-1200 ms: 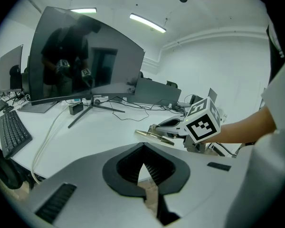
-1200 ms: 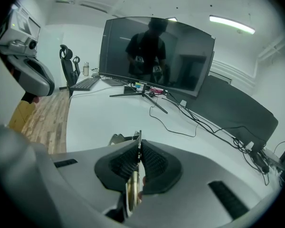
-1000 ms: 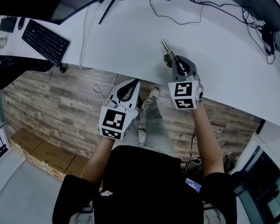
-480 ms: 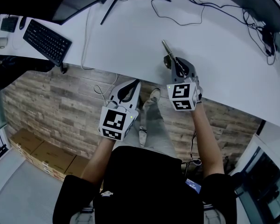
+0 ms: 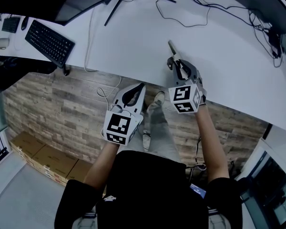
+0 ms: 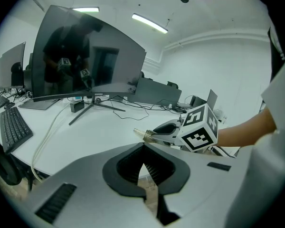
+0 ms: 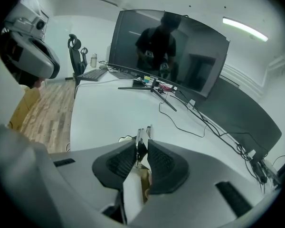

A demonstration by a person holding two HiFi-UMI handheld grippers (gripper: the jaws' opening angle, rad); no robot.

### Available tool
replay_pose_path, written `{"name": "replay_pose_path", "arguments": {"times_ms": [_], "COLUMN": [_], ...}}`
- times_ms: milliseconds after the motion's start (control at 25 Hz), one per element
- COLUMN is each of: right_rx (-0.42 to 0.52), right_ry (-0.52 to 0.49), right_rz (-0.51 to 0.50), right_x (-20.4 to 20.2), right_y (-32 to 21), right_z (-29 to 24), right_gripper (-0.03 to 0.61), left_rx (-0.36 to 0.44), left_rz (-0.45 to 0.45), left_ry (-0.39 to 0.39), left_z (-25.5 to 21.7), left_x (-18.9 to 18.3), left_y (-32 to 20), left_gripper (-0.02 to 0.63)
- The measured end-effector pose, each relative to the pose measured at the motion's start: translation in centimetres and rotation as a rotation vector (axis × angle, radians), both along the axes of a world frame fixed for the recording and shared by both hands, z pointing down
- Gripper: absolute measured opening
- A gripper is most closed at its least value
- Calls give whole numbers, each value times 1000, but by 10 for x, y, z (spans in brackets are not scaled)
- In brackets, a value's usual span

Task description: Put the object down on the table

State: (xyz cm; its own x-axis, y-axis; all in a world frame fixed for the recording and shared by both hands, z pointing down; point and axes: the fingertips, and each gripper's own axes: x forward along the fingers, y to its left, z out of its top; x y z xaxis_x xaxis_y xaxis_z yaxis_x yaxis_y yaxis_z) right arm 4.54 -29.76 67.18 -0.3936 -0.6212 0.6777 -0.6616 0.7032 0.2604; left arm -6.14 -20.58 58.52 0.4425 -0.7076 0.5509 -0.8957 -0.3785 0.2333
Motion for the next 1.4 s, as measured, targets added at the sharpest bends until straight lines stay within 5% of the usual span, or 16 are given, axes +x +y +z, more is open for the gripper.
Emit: {"name": "replay_pose_path", "arguments": {"times_ms": [880,1400], "right_rx": [-69,-52], "right_ry": [-17,-104], "right_rz": [-48,7], "right_x": [-8,4], "right_y": [13,27], "right_z": [11,-50], "right_gripper": [144,144], "left_rx": [7,113], "left_rz": [-11,-2], "left_ry": [-11,-3], "left_z": [-5,-59], "left_x": [-4,-5], "left_y": [1,-12], "left_gripper": [14,14]}}
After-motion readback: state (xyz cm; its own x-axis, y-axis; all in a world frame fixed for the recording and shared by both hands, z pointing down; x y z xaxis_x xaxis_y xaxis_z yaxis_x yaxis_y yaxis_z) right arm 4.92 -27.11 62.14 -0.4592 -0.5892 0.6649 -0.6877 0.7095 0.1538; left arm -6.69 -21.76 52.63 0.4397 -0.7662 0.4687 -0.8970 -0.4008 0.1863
